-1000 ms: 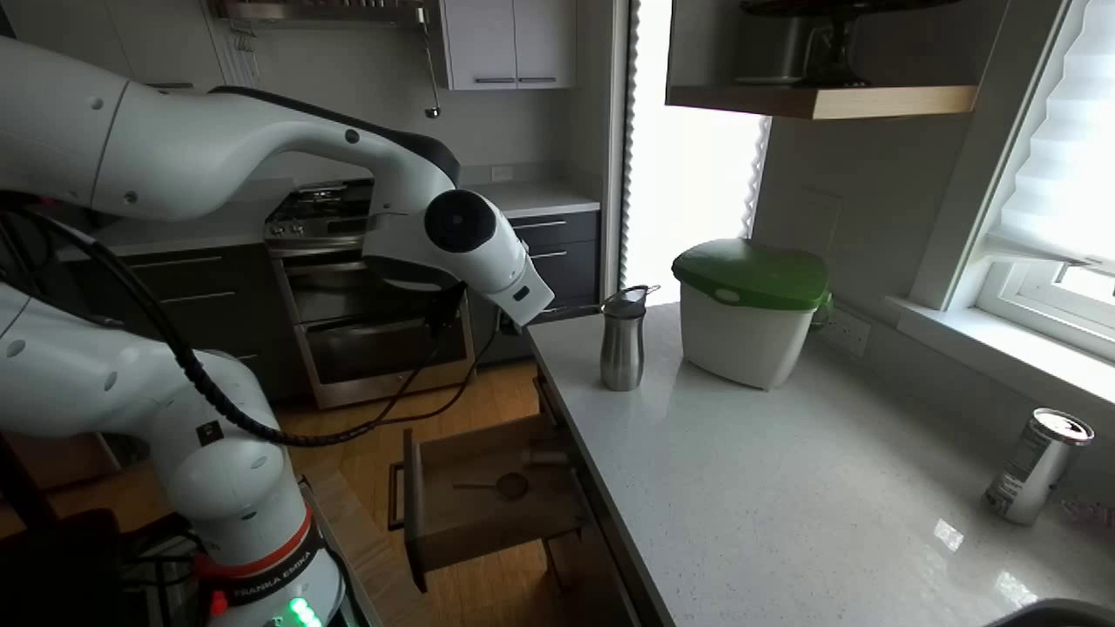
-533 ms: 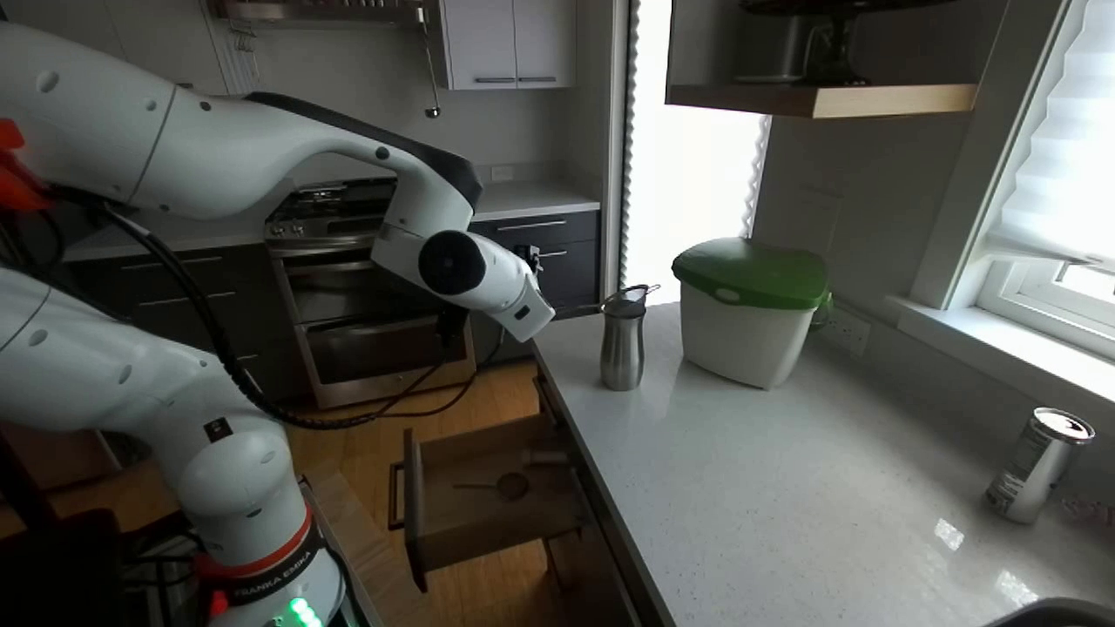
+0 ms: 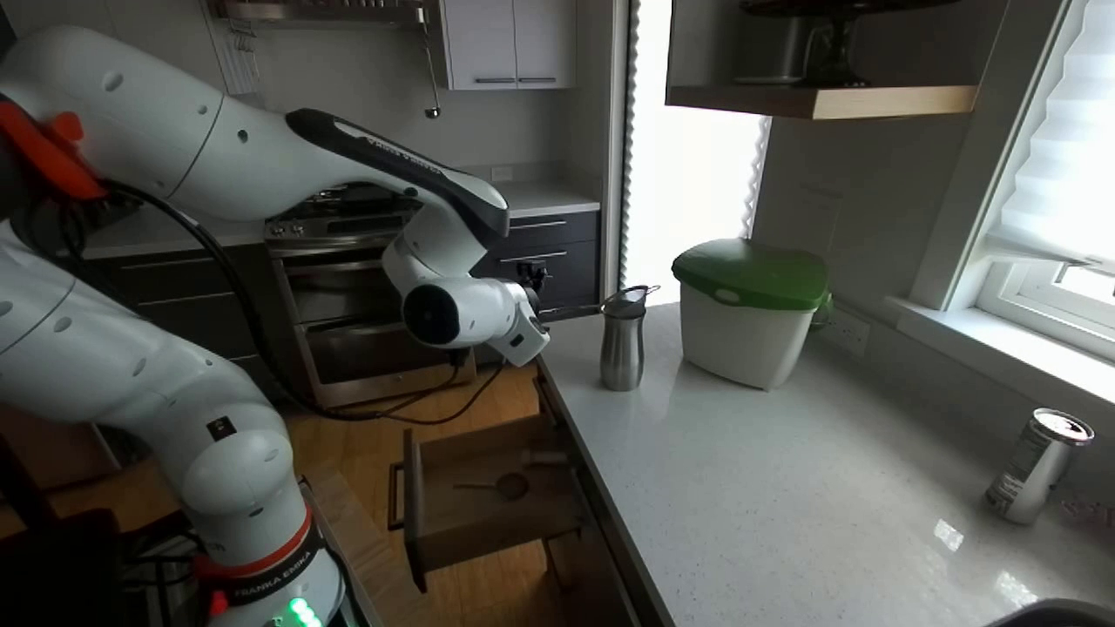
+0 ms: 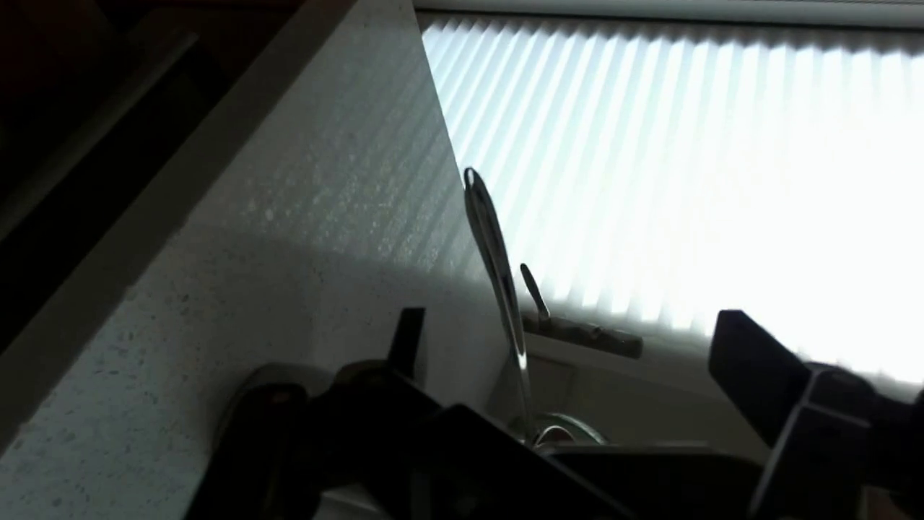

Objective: Remove the silver object from the cup

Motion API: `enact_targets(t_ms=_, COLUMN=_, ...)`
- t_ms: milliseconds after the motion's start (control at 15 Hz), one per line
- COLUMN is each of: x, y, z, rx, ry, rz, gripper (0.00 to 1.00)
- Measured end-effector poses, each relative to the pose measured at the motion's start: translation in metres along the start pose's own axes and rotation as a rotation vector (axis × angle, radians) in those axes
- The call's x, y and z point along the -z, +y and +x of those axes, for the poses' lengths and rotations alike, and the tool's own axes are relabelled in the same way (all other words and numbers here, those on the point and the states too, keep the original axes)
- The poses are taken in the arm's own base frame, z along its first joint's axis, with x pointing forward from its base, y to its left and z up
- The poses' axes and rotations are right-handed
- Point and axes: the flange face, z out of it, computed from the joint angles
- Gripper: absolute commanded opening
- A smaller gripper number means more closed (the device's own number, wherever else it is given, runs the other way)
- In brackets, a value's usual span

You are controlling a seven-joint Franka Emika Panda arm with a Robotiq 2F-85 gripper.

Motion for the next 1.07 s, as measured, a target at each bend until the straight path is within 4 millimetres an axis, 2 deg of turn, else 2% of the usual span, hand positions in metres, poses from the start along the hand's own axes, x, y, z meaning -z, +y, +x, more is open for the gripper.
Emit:
enact_targets(t_ms=333, x=-0.014, y=0.012, z=-0.004, rx=0.006, ry=0.101, rz=0.07, gripper=1.0)
enact_targets(t_ms=733, x=-0.044, y=0.021, z=-0.011, rx=0.018, ry=0.147, rz=0.159, gripper=1.0)
enact_targets(t_ms=933, x=-0.055, y=0.029, z=-0.01, rx=0.023, ry=0.17, rz=0.173, gripper=1.0)
enact_targets(t_ms=1067, x=-0.055, y=0.033, z=0.0, rx=0.019, ry=0.185, rz=0.186, gripper=1.0)
